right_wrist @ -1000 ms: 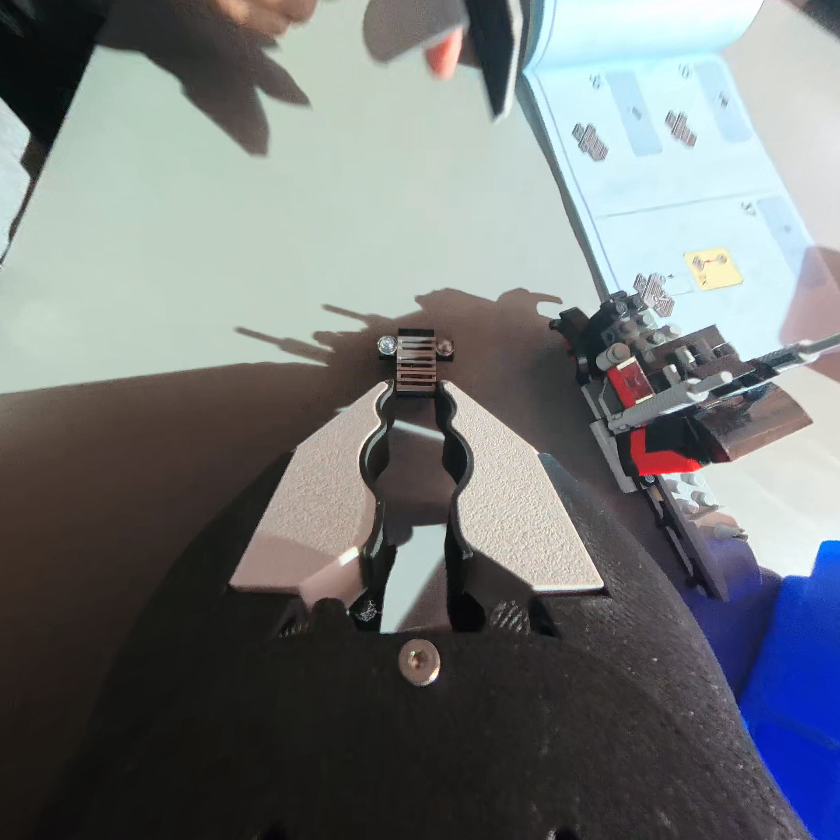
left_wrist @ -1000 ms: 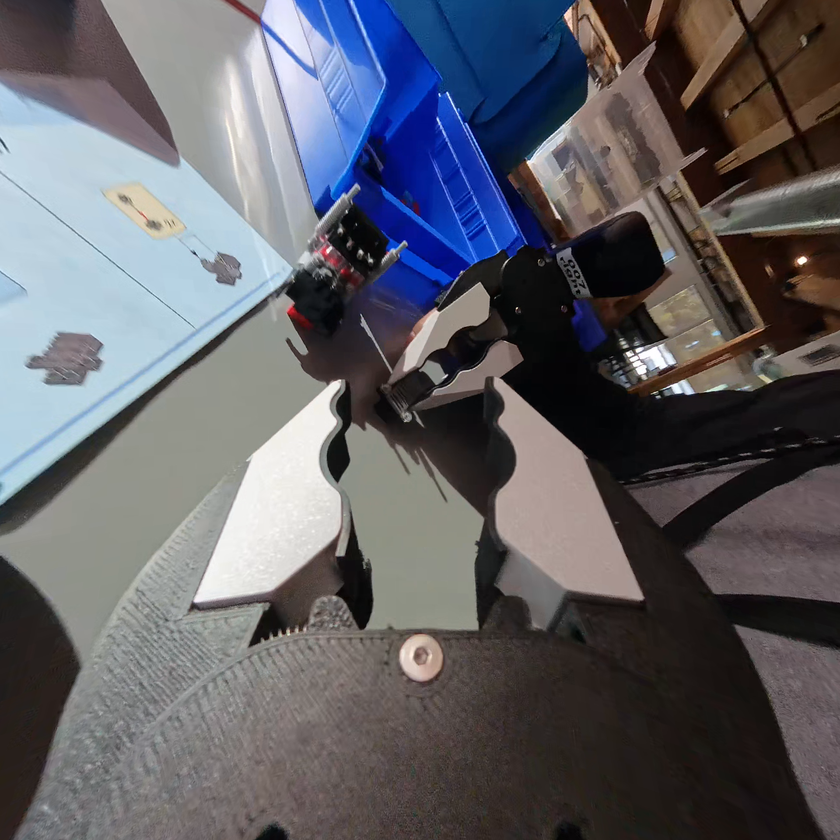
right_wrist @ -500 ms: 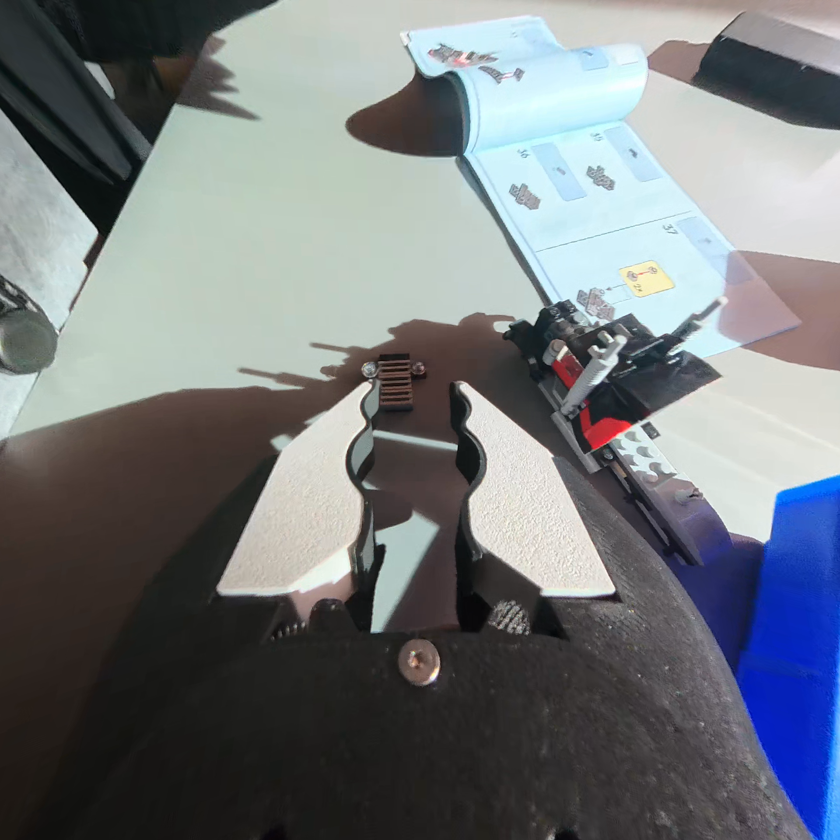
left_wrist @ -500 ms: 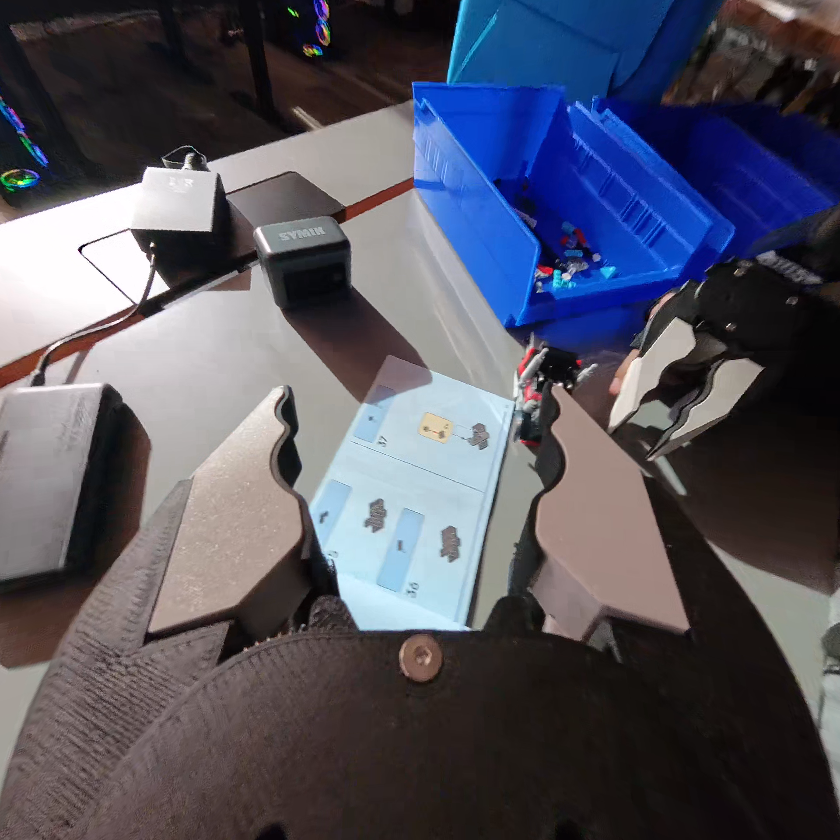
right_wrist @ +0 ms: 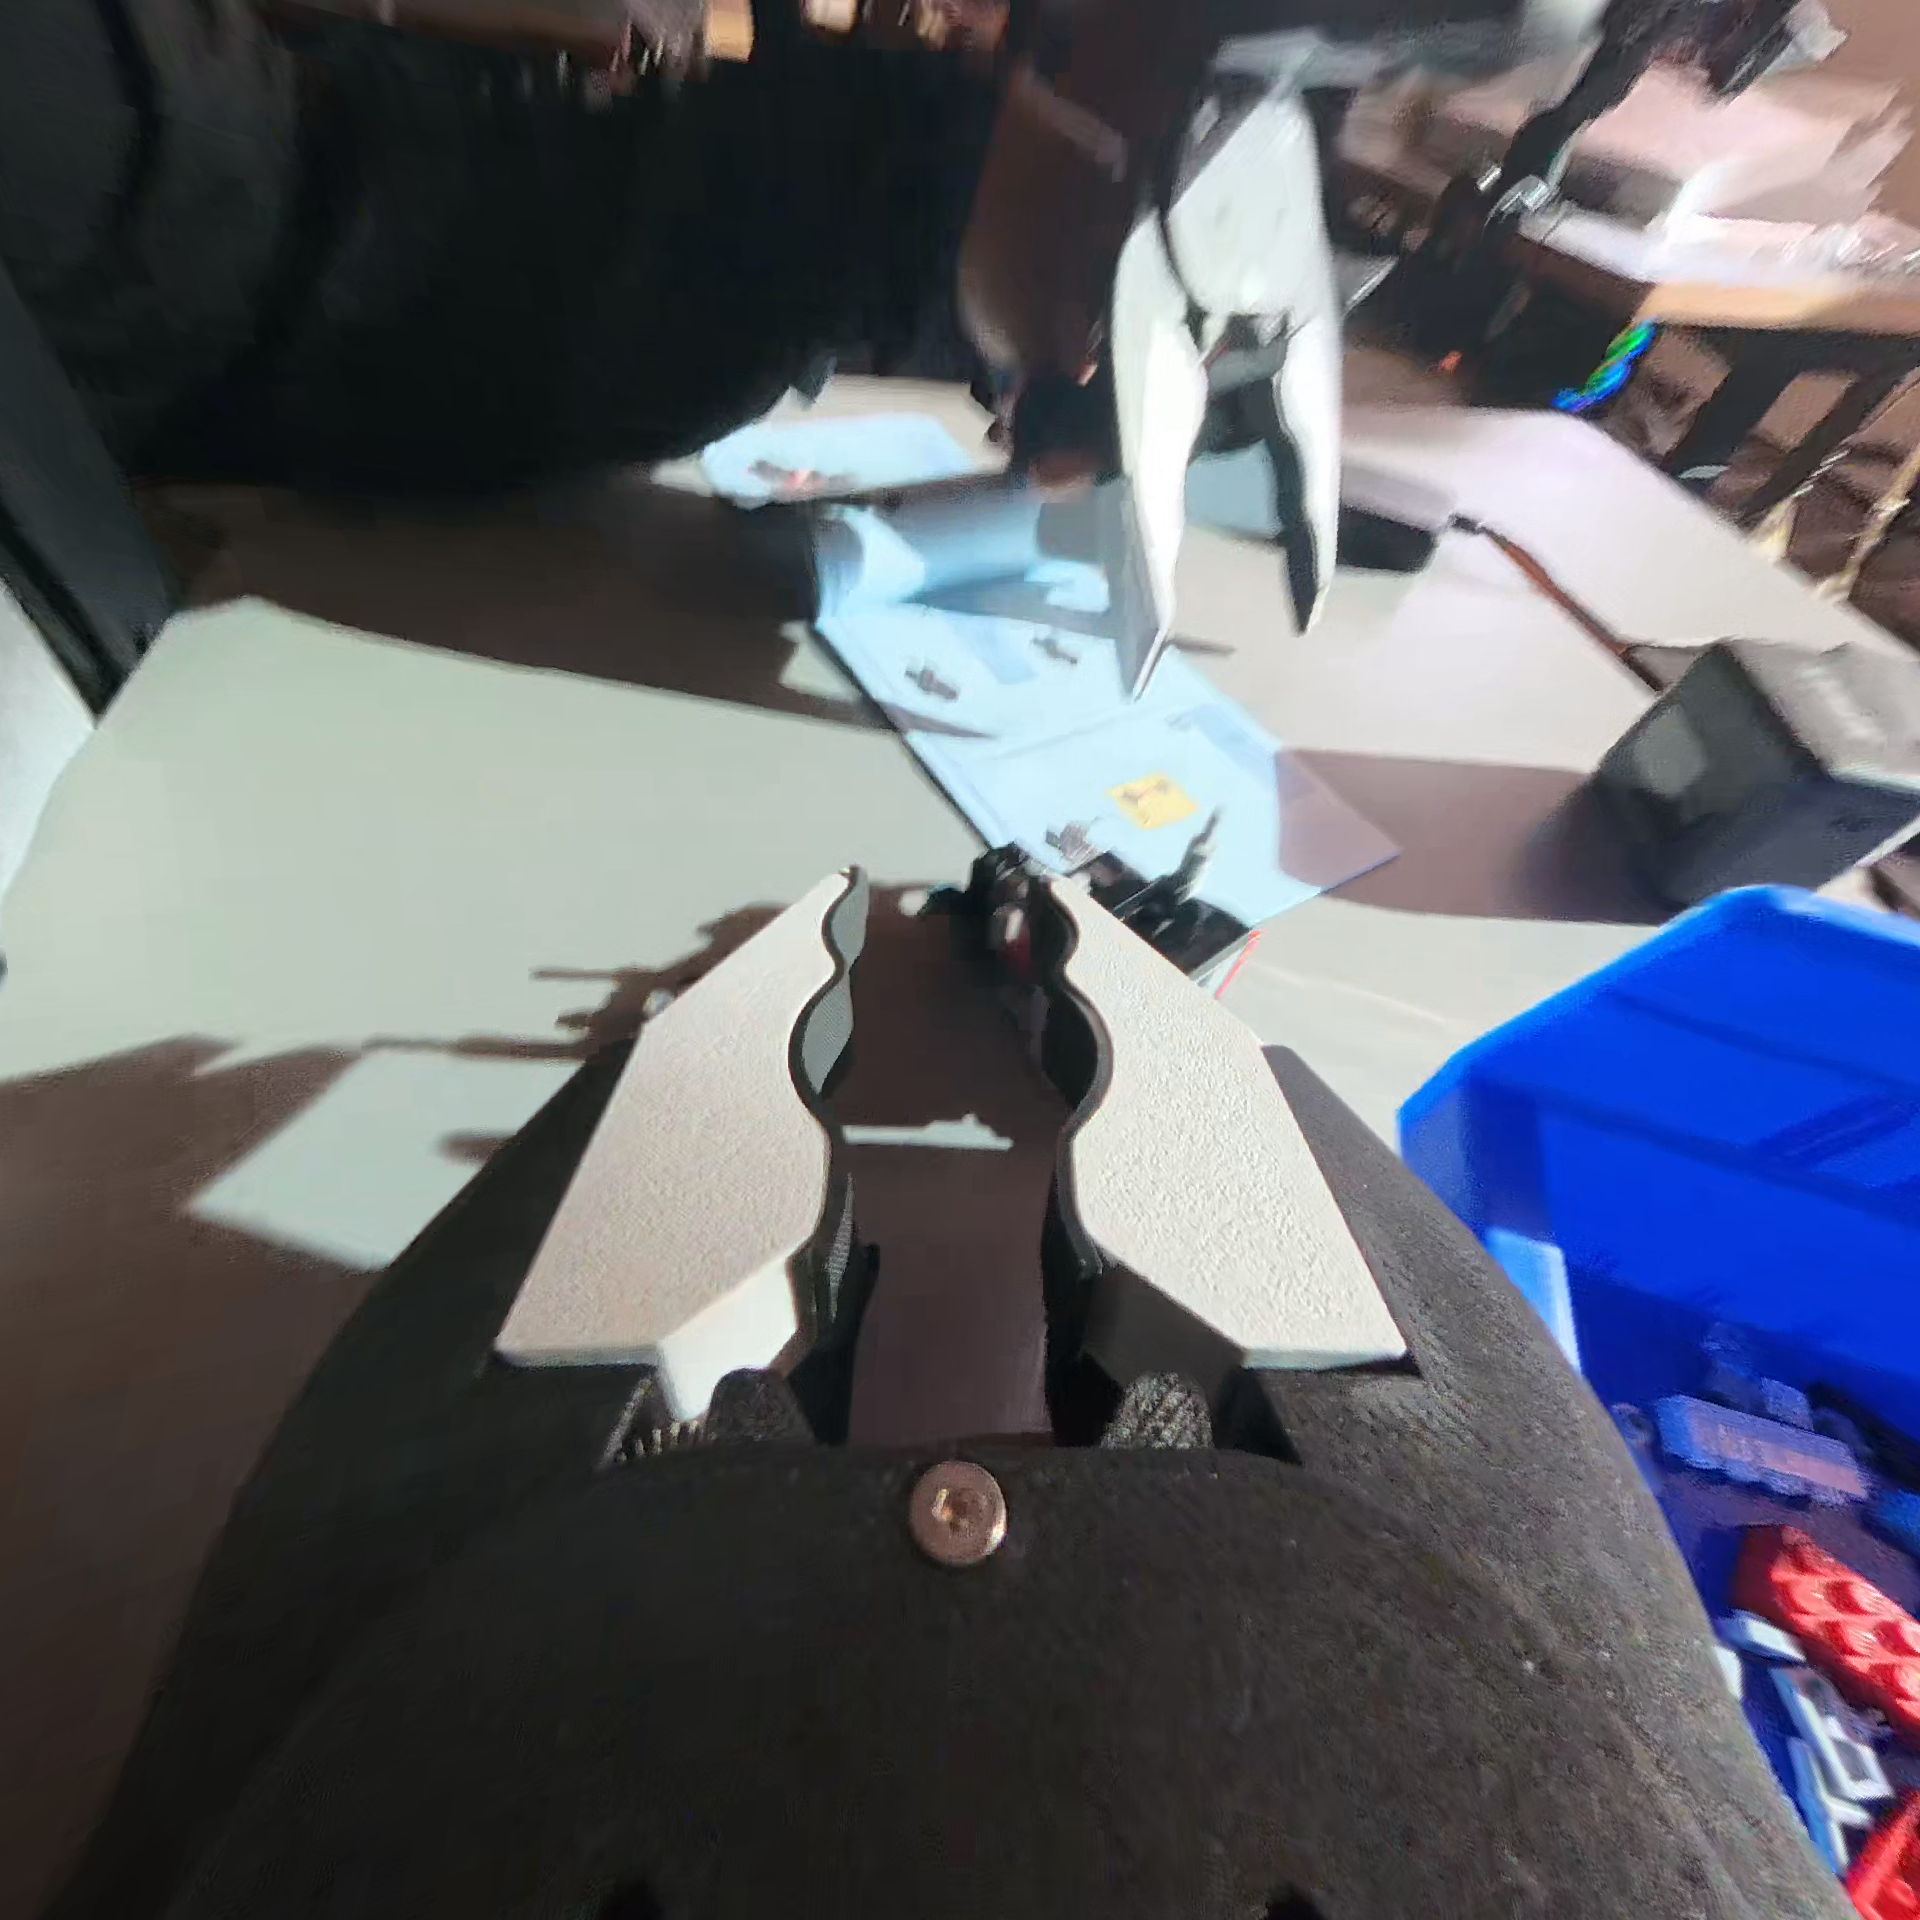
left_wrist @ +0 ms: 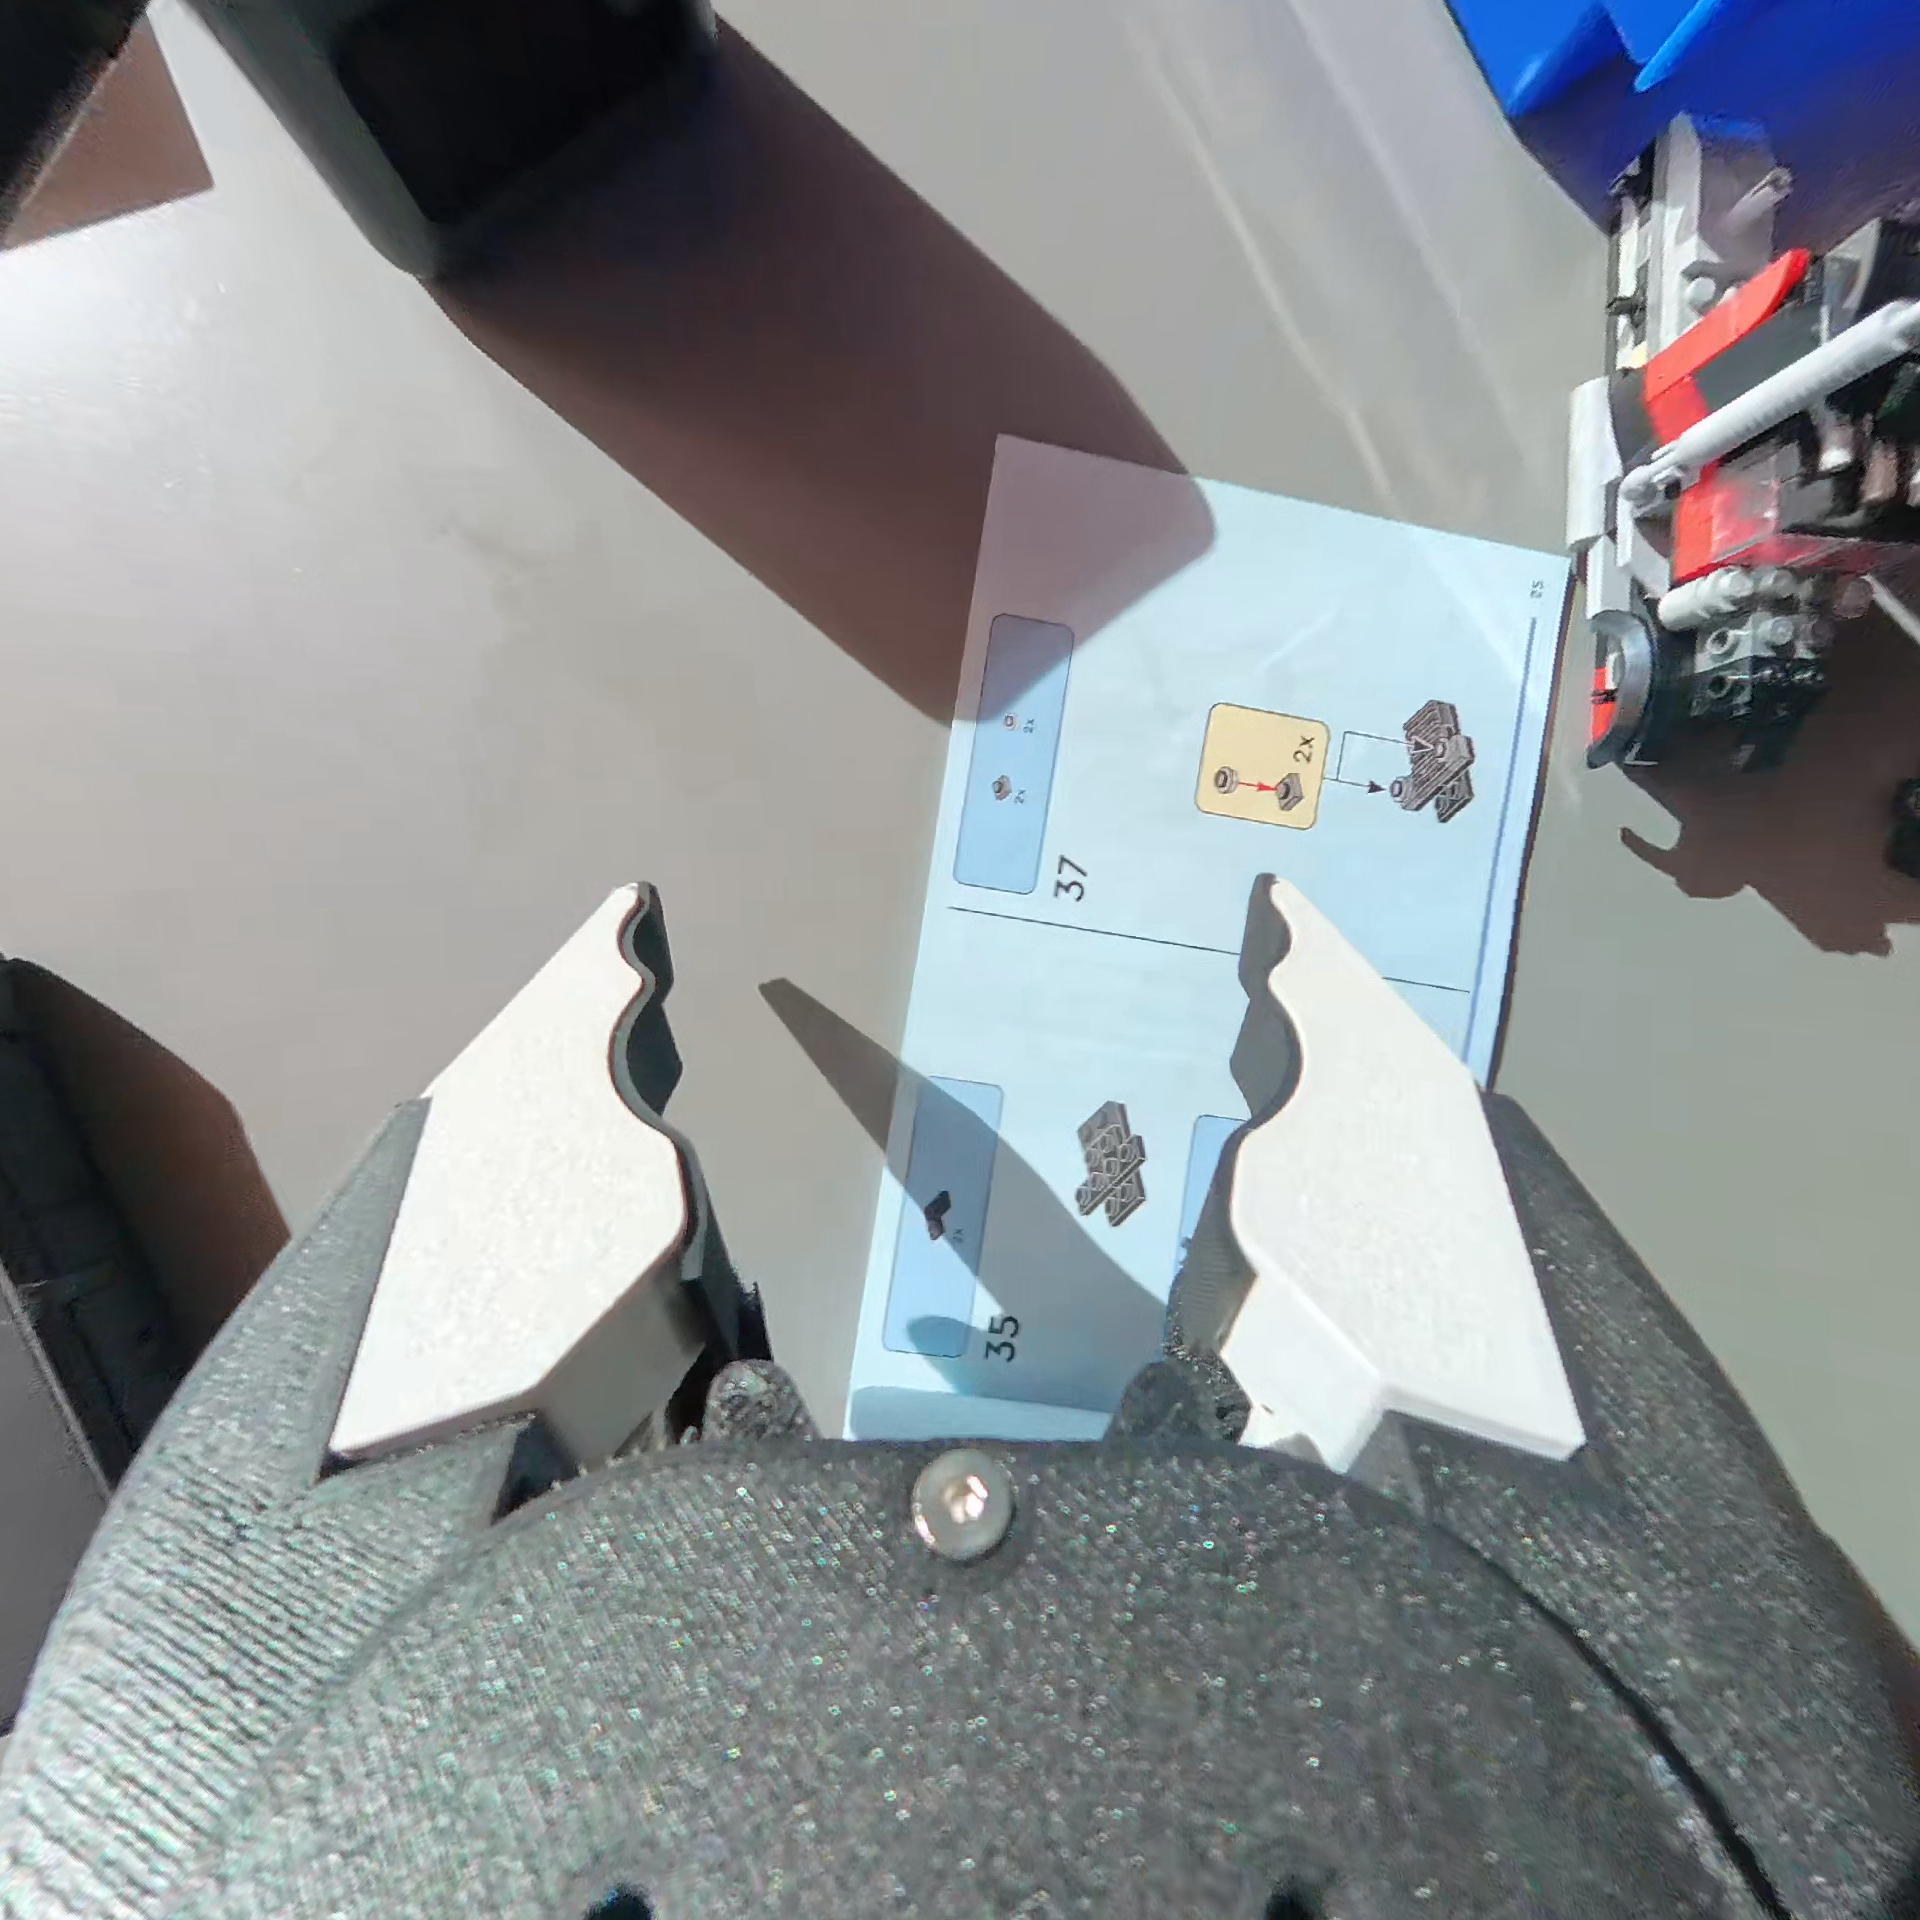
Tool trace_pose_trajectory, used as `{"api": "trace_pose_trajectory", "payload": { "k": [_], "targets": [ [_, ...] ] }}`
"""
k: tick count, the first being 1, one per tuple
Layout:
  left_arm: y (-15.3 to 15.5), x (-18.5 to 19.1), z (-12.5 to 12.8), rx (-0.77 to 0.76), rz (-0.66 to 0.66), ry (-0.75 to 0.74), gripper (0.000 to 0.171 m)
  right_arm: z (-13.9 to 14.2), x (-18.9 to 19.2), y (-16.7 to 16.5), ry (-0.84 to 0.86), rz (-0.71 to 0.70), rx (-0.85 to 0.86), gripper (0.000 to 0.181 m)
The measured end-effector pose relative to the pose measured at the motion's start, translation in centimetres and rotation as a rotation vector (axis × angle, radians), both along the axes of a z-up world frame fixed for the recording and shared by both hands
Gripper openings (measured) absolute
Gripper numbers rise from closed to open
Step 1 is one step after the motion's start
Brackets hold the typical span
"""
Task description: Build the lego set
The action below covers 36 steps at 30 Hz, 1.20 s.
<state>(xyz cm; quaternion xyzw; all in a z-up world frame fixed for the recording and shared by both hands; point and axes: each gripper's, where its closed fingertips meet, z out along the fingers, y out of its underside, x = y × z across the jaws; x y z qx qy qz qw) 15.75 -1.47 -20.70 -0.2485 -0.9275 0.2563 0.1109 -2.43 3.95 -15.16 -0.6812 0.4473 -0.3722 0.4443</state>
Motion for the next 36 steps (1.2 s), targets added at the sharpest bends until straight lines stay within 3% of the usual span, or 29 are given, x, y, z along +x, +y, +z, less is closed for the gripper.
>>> {"api": "trace_pose_trajectory", "payload": {
  "k": [3, 6, 8, 15, 25, 29, 33, 36],
  "targets": [
    [-0.2, 0.2, 0.2, -0.008, 0.012, 0.047, 0.11, 1.3, 0.9, -2.5, -0.034, -0.128, 0.057, 0.04],
    [-0.2, 0.4, 0.0, 0.01, 0.028, 0.074, 0.109, -0.5, 1.6, -3.7, 0.093, -0.203, 0.115, 0.062],
    [0.0, 0.6, -0.1, 0.02, 0.026, 0.063, 0.109, -1.6, 1.9, -3.4, 0.156, -0.217, 0.156, 0.067],
    [0.4, -0.1, 0.9, 0.018, -0.013, 0.068, 0.107, -3.4, 3.2, -3.6, 0.286, -0.305, 0.131, 0.058],
    [0.8, -1.6, 1.5, 0.001, -0.072, 0.077, 0.106, -3.6, -1.2, -0.1, 0.438, -0.129, 0.124, 0.055],
    [0.7, -2.3, 1.5, -0.002, -0.092, 0.069, 0.106, -1.4, -2.6, 0.6, 0.436, -0.033, 0.079, 0.059],
    [0.7, -2.5, 0.6, 0.019, -0.099, 0.049, 0.105, 2.5, 0.3, -1.3, 0.31, -0.011, 0.063, 0.059],
    [0.8, -3.1, 0.0, 0.038, -0.115, 0.039, 0.104, 2.6, 4.3, -3.8, 0.299, -0.058, 0.051, 0.059]
  ]
}}
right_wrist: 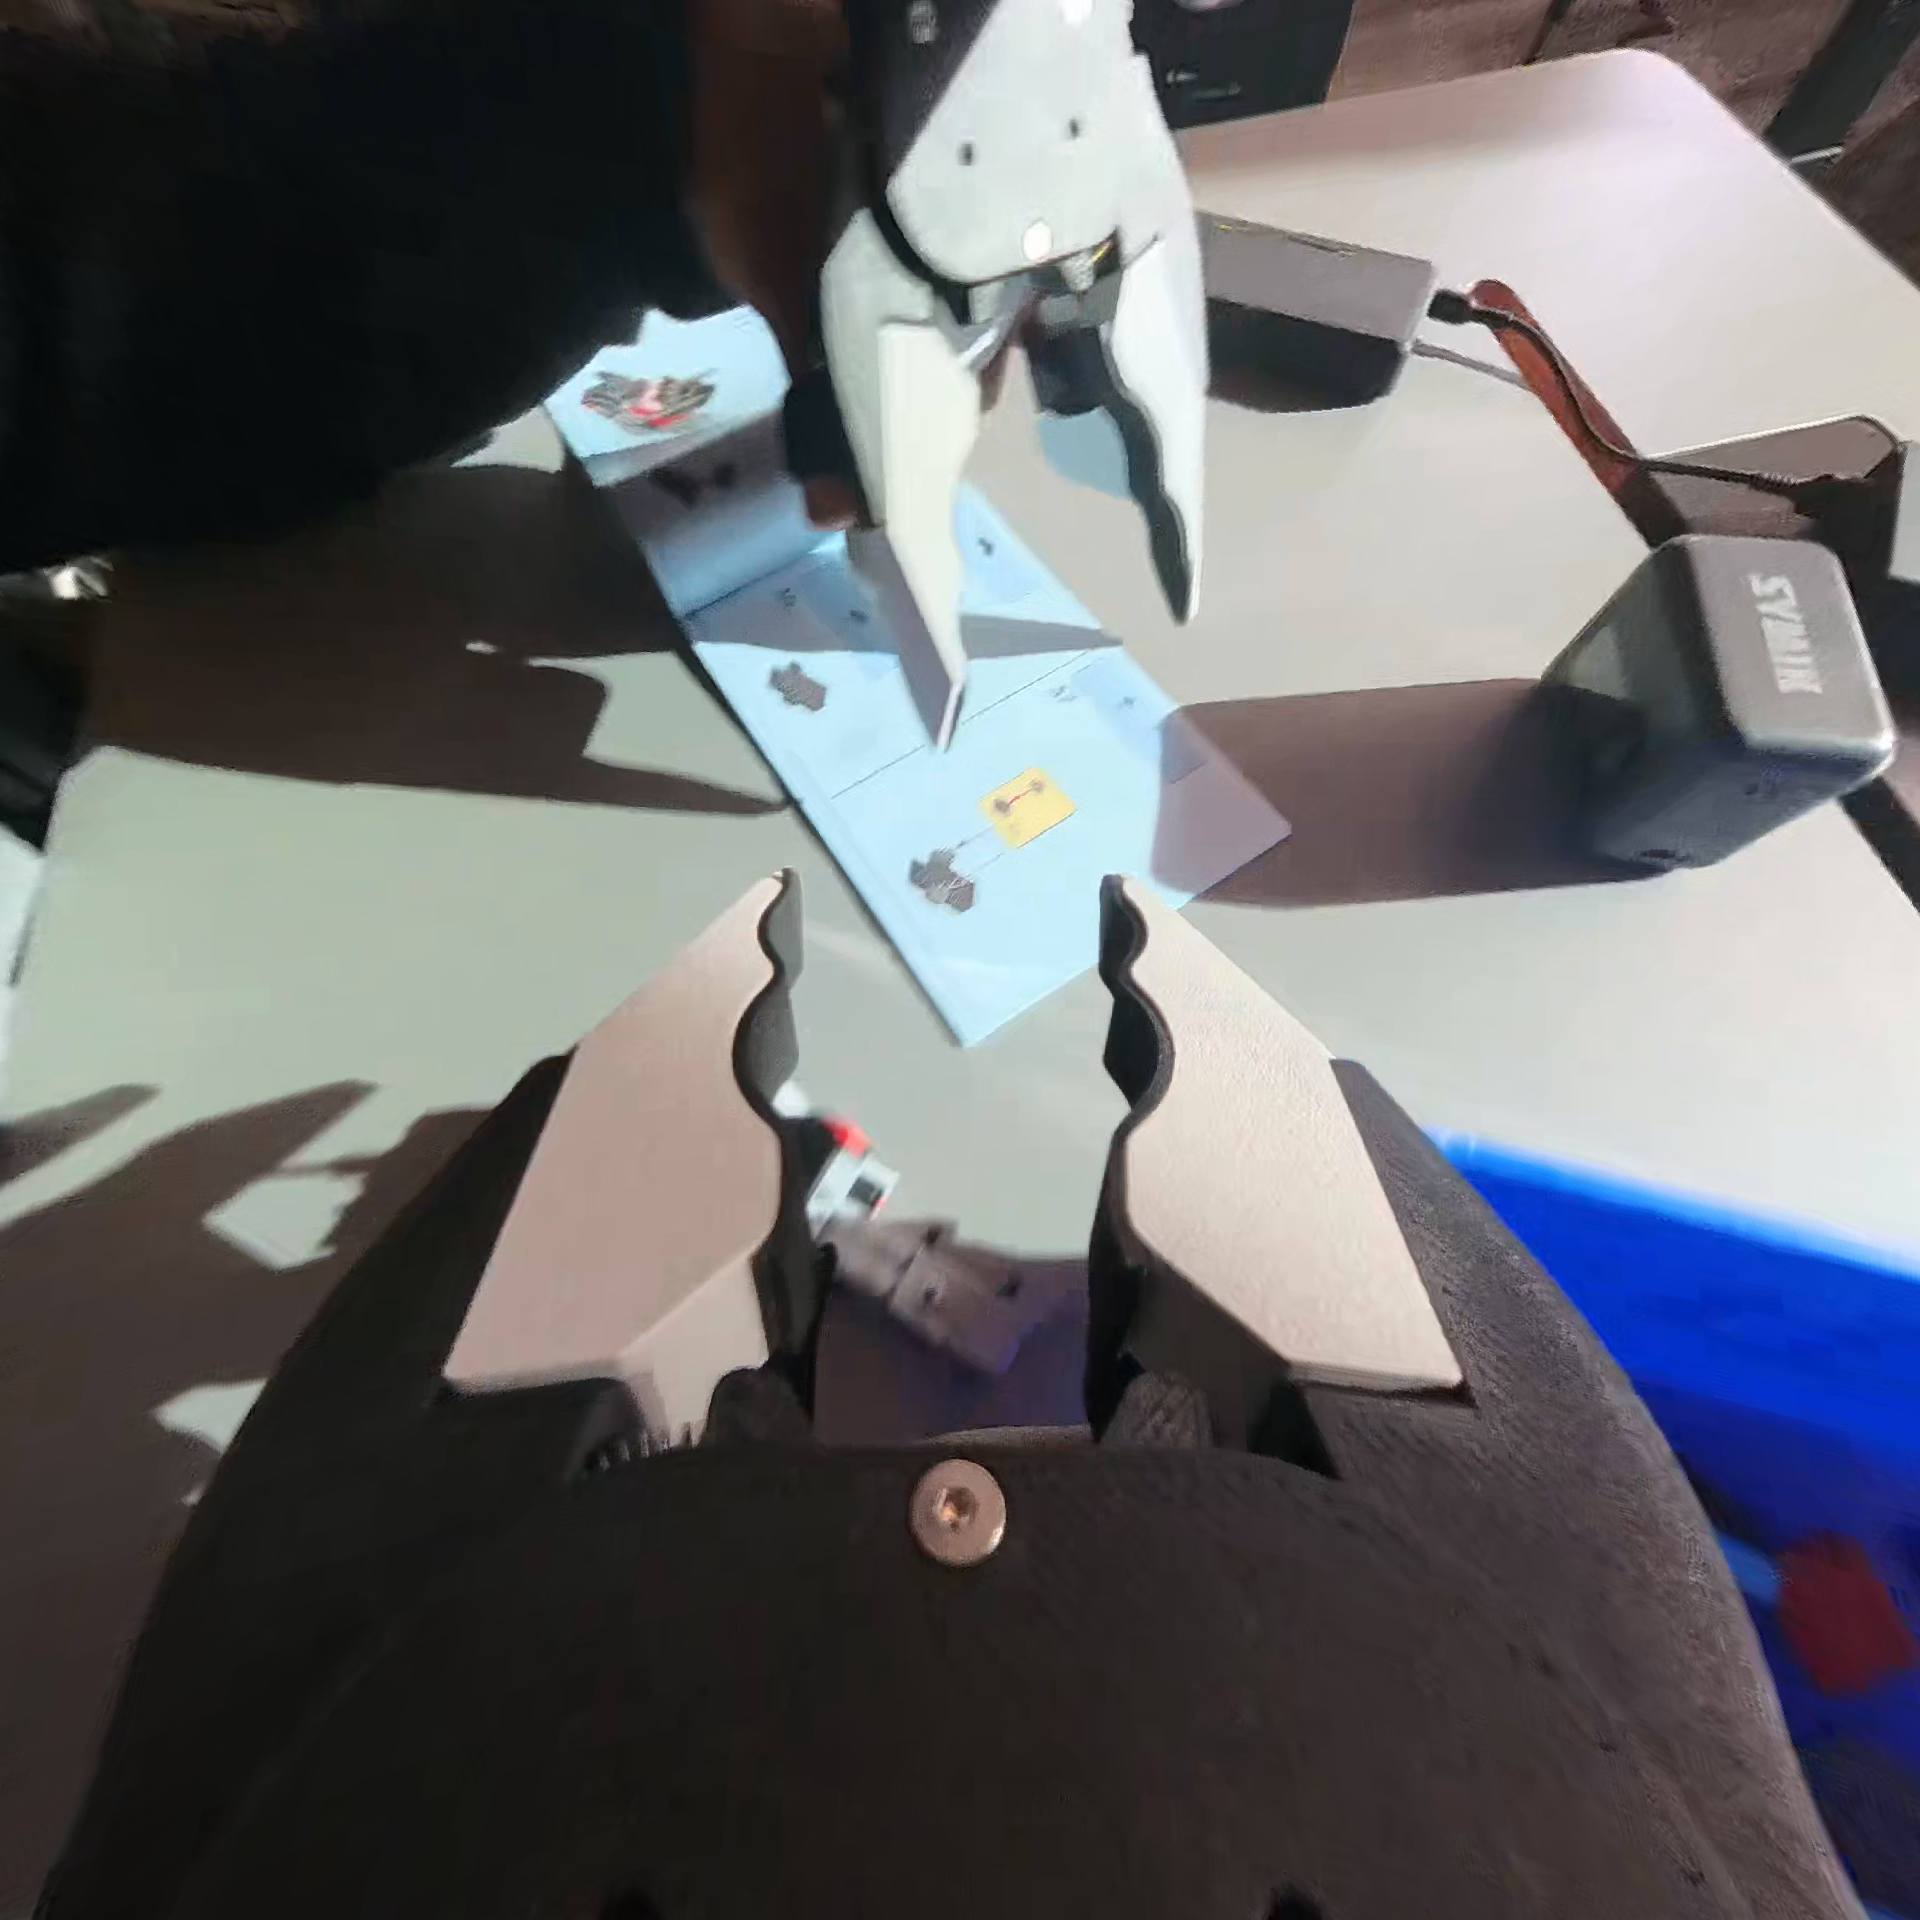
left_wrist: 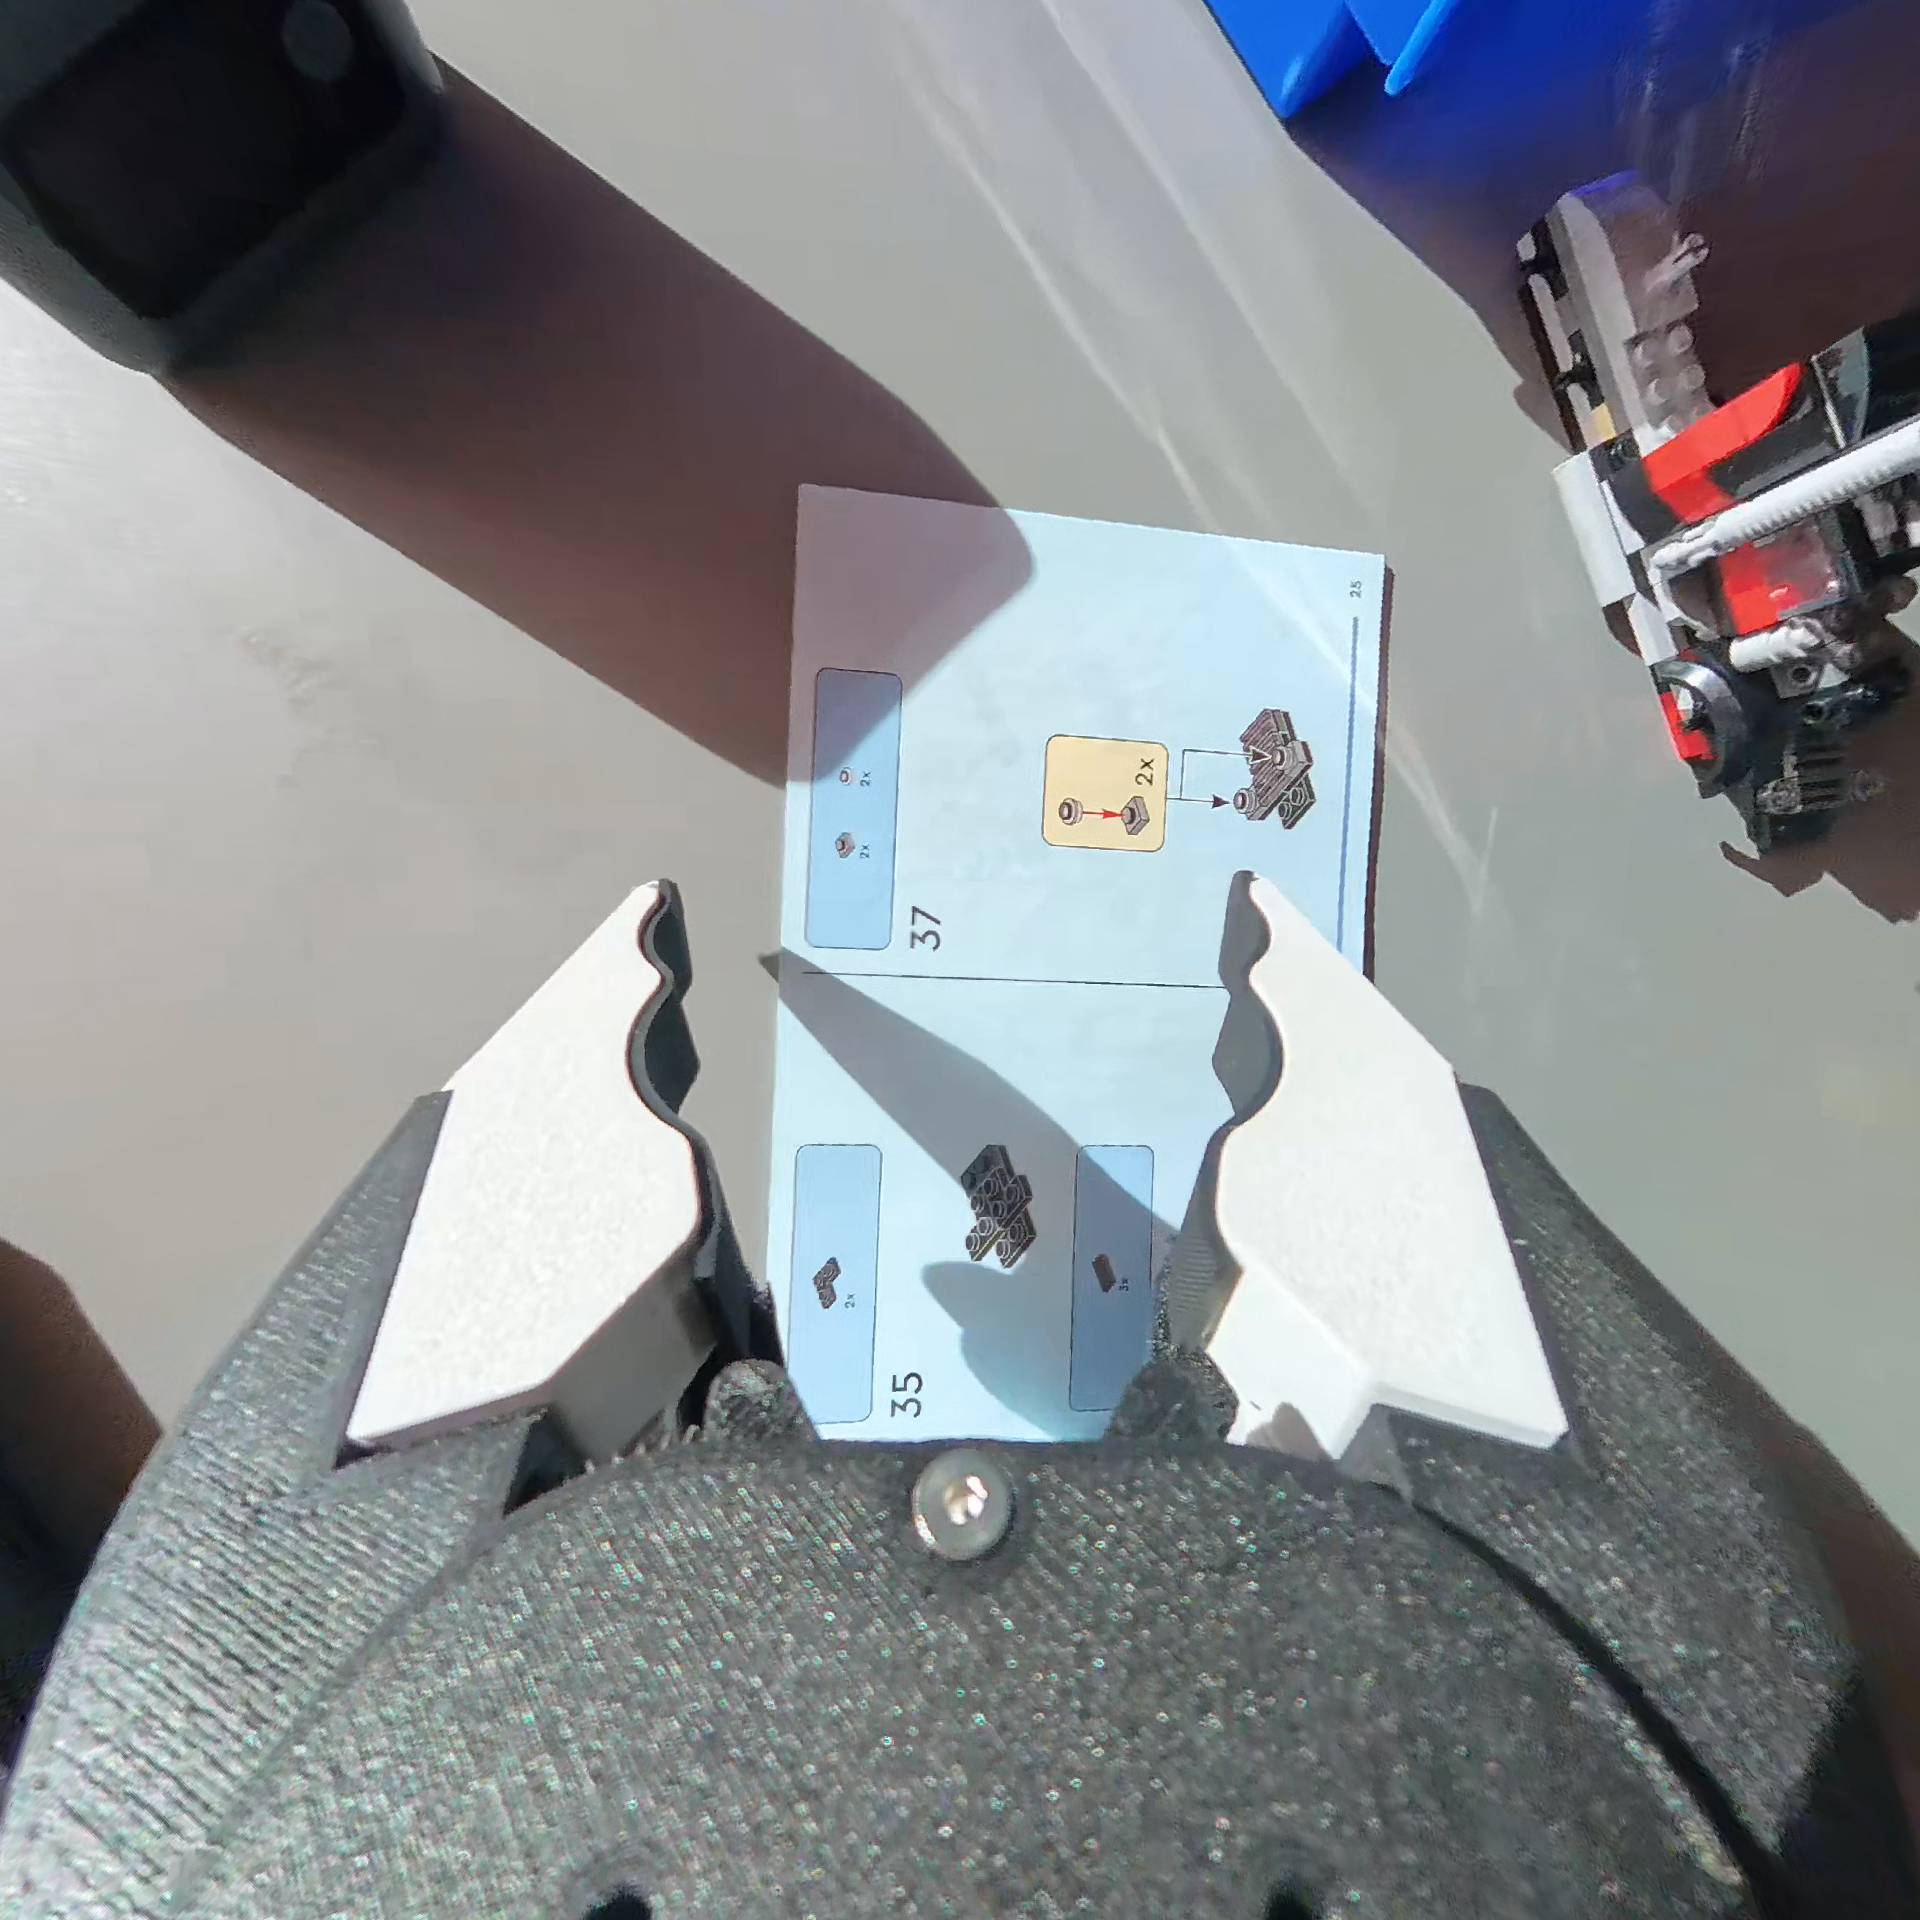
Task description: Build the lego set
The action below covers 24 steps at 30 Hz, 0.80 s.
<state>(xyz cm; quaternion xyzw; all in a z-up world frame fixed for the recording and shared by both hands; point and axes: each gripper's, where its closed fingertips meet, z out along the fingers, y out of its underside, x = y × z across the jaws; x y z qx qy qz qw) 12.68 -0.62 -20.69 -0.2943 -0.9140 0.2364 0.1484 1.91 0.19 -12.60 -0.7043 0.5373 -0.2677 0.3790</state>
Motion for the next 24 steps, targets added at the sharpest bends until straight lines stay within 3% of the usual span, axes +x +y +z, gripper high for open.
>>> {"api": "trace_pose_trajectory", "payload": {
  "k": [6, 9, 16, 24],
  "targets": [
    [0.4, -0.8, -0.8, 0.02, -0.031, -0.008, 0.103, -4.3, 4.6, 0.5, 0.113, 0.005, -0.047, 0.062],
    [0.4, -1.1, -0.7, 0.022, -0.039, 0.013, 0.102, -5.7, 4.3, 0.0, 0.15, 0.007, -0.139, 0.064],
    [0.4, -1.1, -0.7, 0.011, -0.057, 0.021, 0.101, -5.9, 3.4, -0.2, 0.165, 0.012, -0.091, 0.064],
    [1.4, -1.8, -0.6, 0.026, -0.114, 0.031, 0.097, -7.8, 2.5, -1.7, 0.255, -0.038, -0.151, 0.063]
  ]
}}
